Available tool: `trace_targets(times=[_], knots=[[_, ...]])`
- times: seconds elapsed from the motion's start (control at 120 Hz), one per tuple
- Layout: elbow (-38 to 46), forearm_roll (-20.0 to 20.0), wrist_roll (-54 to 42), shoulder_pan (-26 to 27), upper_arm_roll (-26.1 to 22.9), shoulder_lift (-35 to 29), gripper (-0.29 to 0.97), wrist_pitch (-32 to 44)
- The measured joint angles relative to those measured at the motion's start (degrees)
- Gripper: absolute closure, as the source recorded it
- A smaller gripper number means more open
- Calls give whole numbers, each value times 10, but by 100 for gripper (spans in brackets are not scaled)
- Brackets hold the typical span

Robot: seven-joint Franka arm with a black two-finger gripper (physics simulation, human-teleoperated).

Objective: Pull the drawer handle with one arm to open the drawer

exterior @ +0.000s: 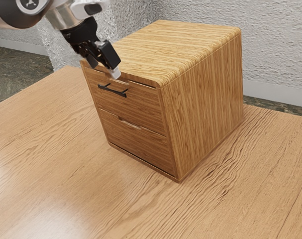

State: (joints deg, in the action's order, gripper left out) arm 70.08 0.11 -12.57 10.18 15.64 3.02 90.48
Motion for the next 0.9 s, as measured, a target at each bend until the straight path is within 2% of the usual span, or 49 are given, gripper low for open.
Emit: trace_targets(times=[0.117,0.4,0.667,0.7,0.767,0.842,0.867,0.9], knots=[[0,7,-21,10,0,0,0,2],[-6,7,-58,-12,2,0,0,4],[-9,3,-80,-8,3,1,0,3],[-36,4,-81,-7,3,-2,0,-2],[-157,36,-78,-13,-24,-25,0,-39],[-199,60,-74,-37,-76,-36,0,-71],[-204,68,-72,-16,-64,-38,0,-79],[-208,76,-70,67,4,-39,0,-88]])
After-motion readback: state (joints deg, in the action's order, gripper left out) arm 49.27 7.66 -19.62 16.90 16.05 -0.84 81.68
